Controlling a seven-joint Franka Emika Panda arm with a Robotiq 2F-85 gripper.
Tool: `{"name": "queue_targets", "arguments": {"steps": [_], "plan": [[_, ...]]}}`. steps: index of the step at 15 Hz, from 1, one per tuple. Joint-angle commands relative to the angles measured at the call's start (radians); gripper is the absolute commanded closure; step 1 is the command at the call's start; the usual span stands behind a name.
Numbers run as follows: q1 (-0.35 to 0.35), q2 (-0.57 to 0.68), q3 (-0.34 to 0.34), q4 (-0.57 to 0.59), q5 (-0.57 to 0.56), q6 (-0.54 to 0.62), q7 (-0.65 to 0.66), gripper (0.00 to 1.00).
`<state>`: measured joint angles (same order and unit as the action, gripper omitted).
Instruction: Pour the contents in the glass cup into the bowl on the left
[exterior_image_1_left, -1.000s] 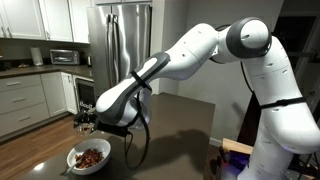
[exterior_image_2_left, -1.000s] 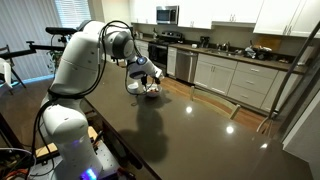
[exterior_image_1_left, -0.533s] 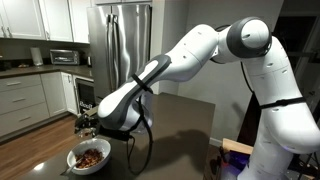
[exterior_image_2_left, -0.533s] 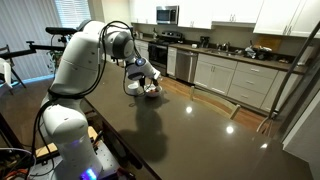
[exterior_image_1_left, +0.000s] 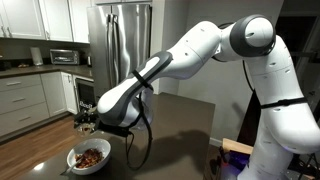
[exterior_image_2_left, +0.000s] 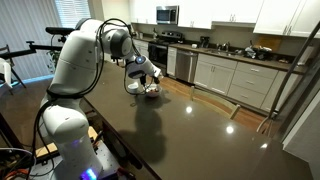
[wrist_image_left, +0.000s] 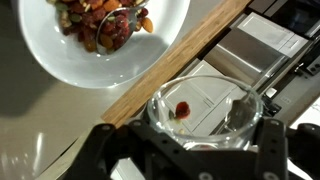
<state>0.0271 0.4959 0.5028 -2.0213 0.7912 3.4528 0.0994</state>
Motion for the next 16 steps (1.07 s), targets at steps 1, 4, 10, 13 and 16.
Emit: {"name": "queue_targets", "arguments": {"steps": [1,4,10,13,16], "plan": [[0.056,-0.065,-0.059,-0.014,-0.012,0.000,0.024,0.47],[0.145,-0.108,-0.162,-0.016,-0.066,-0.009,0.080,0.47],[0.223,-0.121,-0.249,-0.036,-0.122,-0.006,0.152,0.47],[0.152,-0.098,-0.161,-0.073,-0.098,-0.011,0.149,0.47],[0.107,-0.082,-0.119,-0.094,-0.096,-0.054,0.171,0.47]]}}
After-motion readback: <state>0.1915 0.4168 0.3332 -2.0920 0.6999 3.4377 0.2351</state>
